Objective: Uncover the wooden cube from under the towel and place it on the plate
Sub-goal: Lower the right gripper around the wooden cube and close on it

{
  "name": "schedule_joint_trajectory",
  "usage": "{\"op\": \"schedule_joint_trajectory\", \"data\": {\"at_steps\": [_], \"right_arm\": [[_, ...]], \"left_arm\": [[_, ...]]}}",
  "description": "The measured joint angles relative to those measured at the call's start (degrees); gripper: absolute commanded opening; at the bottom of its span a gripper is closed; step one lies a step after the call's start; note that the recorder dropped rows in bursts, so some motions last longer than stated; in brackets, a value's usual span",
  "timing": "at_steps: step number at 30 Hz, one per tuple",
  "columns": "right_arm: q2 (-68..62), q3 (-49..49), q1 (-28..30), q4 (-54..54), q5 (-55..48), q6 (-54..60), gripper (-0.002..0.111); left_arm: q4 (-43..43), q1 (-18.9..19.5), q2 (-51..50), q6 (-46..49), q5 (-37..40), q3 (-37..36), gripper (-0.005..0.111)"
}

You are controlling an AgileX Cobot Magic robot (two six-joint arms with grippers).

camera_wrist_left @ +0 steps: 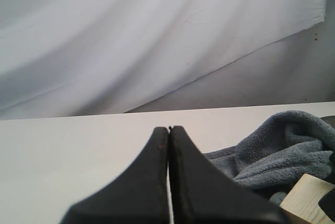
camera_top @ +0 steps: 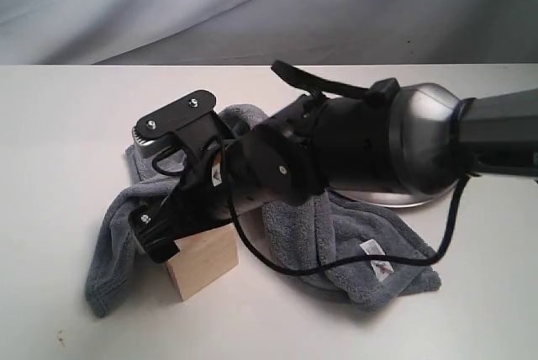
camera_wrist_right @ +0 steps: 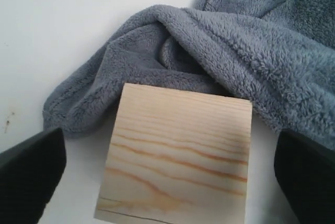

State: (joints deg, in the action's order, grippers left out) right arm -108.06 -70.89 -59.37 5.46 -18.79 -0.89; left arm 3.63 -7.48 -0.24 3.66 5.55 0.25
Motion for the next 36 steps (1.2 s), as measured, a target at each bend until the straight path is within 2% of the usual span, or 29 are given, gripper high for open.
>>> {"op": "schedule_joint_trajectory", "data": {"at_steps": [4, 8, 36], "right_arm": [[-0.39, -4.06, 0.0, 0.0, -6.23, -0.69, 0.105], [-0.39, -4.15, 0.0, 0.0, -8.7, -0.69, 0.105], [-5.07, -4.15, 0.0, -0.51, -4.95, 2.03, 0.105]], "left_arm": [[0.0, 0.0, 0.0, 0.0, 0.0, 0.0, 0.0], [0.0, 0.0, 0.0, 0.0, 0.0, 0.0, 0.0], [0.0, 0.0, 0.0, 0.0, 0.0, 0.0, 0.0]]}}
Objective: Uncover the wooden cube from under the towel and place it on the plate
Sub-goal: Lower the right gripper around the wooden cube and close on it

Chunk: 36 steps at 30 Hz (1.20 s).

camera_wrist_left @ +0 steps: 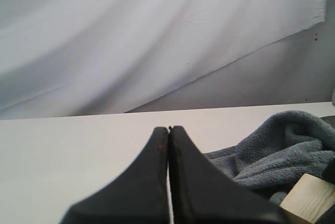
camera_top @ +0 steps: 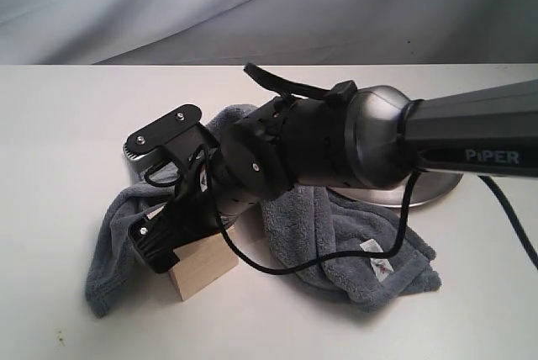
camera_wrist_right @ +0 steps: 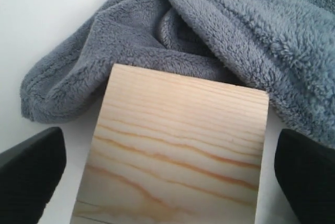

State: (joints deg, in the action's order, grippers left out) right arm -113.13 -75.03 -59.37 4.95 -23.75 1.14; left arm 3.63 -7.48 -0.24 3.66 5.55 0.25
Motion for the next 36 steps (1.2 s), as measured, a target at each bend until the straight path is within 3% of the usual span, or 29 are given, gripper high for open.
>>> {"op": "schedule_joint_trajectory", "data": {"at_steps": [18, 36], "right_arm": [[-2.56, 0.0, -0.54, 1.58, 0.19, -1.14, 0.105], [-2.56, 0.0, -0.54, 2.6, -0.29, -1.14, 0.08]], "left_arm": [[0.0, 0.0, 0.0, 0.0, 0.0, 0.0, 0.0], [0.0, 0.0, 0.0, 0.0, 0.0, 0.0, 0.0]]}}
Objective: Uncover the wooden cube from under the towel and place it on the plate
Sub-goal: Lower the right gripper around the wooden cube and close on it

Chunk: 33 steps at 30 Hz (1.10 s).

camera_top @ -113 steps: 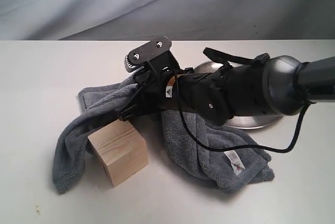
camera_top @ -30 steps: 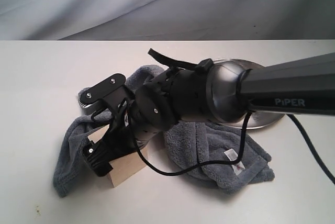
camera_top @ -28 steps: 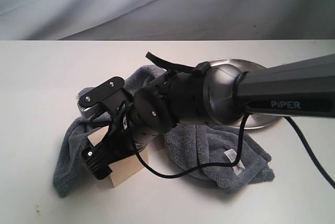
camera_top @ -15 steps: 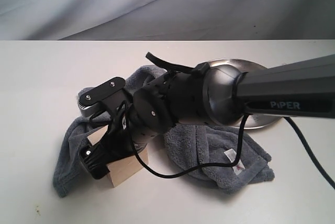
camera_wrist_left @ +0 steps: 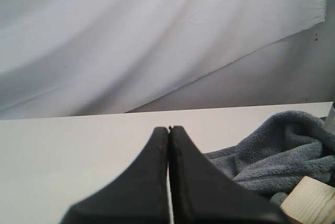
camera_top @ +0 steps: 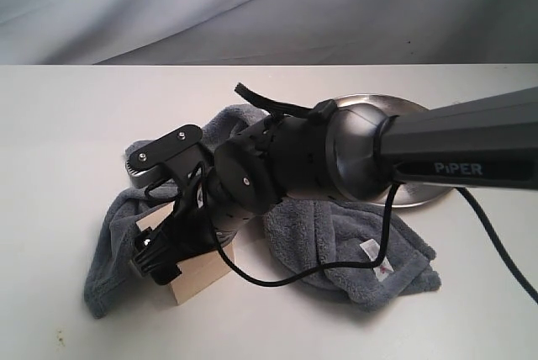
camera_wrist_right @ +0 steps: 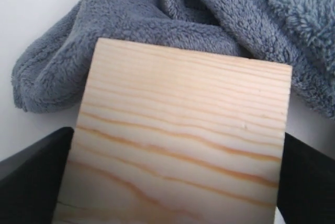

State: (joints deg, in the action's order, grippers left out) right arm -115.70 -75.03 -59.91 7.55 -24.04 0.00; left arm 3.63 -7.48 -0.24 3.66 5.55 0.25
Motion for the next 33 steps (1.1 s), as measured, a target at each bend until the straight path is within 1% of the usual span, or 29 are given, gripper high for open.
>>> {"op": "schedule_joint_trajectory", "data": {"at_steps": [8, 11, 15, 22, 33], "right_arm": [[0.0, 0.0, 0.0, 0.0, -0.08, 0.0, 0.061], [0.0, 0.0, 0.0, 0.0, -0.08, 0.0, 0.056], [0.0, 0.0, 0.0, 0.0, -0.56, 0.0, 0.056], [0.63, 0.0, 0.0, 0.0, -2.91, 0.0, 0.051], [2.89, 0.0, 0.0, 0.0, -6.02, 0.0, 0.051]], "left_arm": [[0.0, 0.0, 0.0, 0.0, 0.0, 0.0, 0.0], [0.0, 0.0, 0.0, 0.0, 0.0, 0.0, 0.0], [0.0, 0.0, 0.0, 0.0, 0.0, 0.0, 0.0], [0.0, 0.0, 0.0, 0.0, 0.0, 0.0, 0.0], [0.0, 0.0, 0.0, 0.0, 0.0, 0.0, 0.0]]}}
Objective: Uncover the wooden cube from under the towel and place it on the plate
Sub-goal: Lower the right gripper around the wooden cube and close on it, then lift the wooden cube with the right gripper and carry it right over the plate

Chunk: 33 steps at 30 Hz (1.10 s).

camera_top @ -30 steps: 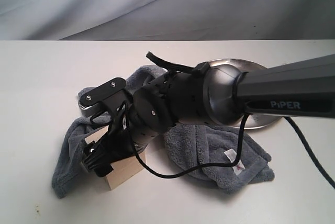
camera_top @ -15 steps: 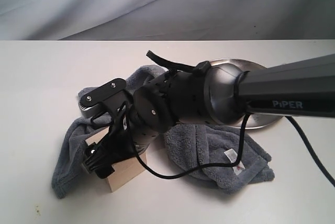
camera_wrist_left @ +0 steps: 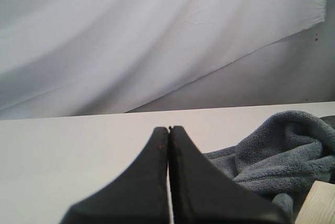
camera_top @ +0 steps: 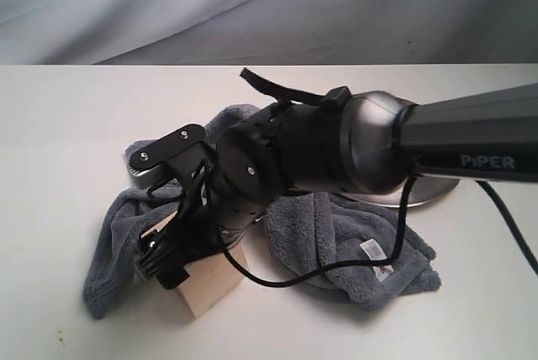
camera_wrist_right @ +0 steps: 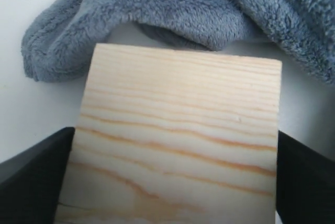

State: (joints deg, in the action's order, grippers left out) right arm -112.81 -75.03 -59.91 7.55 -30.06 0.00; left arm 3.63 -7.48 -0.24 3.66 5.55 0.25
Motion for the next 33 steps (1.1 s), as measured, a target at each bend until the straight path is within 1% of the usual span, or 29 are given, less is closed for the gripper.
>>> {"op": "schedule_joint_trajectory", "data": {"at_steps": [9, 13, 20, 29, 33], "right_arm": [[5.61, 0.0, 0.0, -1.8, -0.86, 0.0, 0.051], [5.97, 0.0, 0.0, -5.51, -1.98, -2.16, 0.051], [7.46, 0.0, 0.0, -18.28, -3.84, -13.7, 0.051], [13.32, 0.0, 0.29, -34.64, -5.03, -28.8, 0.051], [15.05, 0.0, 3.89, -36.73, -6.63, -31.55, 0.051]], "left_arm": [[0.0, 0.0, 0.0, 0.0, 0.0, 0.0, 0.0], [0.0, 0.0, 0.0, 0.0, 0.0, 0.0, 0.0], [0.0, 0.0, 0.0, 0.0, 0.0, 0.0, 0.0], [0.0, 0.0, 0.0, 0.0, 0.0, 0.0, 0.0], [0.0, 0.0, 0.0, 0.0, 0.0, 0.0, 0.0]]}}
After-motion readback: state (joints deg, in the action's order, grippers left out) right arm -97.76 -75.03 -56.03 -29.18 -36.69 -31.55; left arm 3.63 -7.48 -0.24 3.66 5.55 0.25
